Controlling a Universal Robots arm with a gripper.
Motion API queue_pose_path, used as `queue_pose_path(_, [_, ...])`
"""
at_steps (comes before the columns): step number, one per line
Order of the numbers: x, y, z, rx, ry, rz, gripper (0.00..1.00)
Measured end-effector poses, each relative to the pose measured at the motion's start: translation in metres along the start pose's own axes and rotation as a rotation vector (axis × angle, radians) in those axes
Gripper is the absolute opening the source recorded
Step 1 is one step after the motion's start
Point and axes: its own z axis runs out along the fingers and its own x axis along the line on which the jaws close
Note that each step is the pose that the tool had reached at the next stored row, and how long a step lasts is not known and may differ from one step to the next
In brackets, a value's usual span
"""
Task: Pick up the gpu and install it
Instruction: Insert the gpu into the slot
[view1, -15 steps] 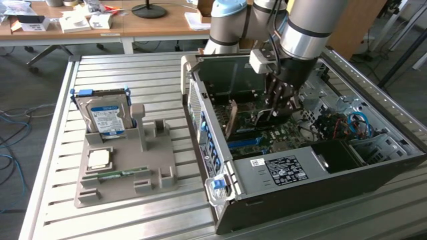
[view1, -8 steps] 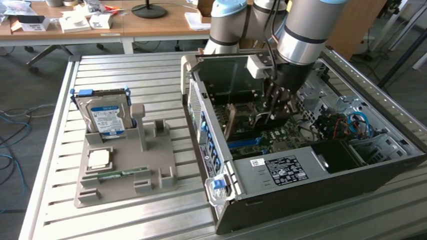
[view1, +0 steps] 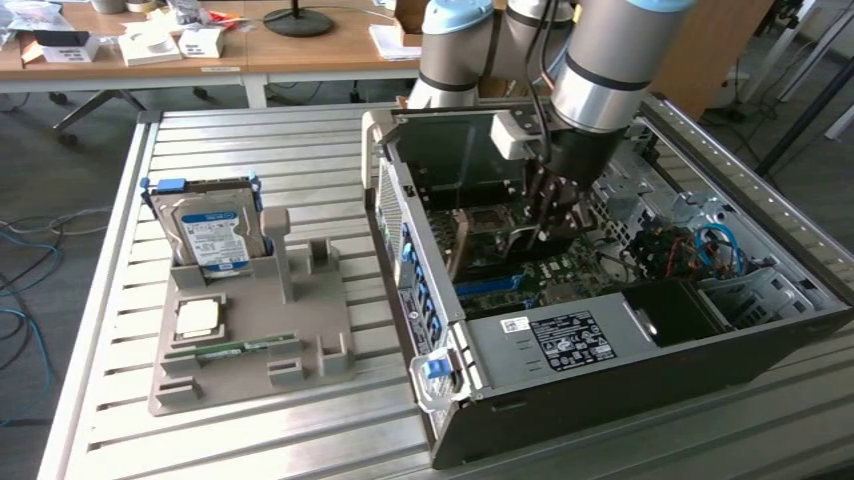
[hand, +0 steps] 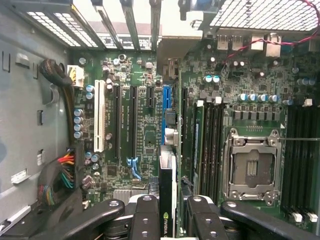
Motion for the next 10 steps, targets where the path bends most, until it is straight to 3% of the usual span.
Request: queue_pose_path(10, [0.0, 0.0096, 0.0003, 0.0003, 0.0, 0.0, 0.26])
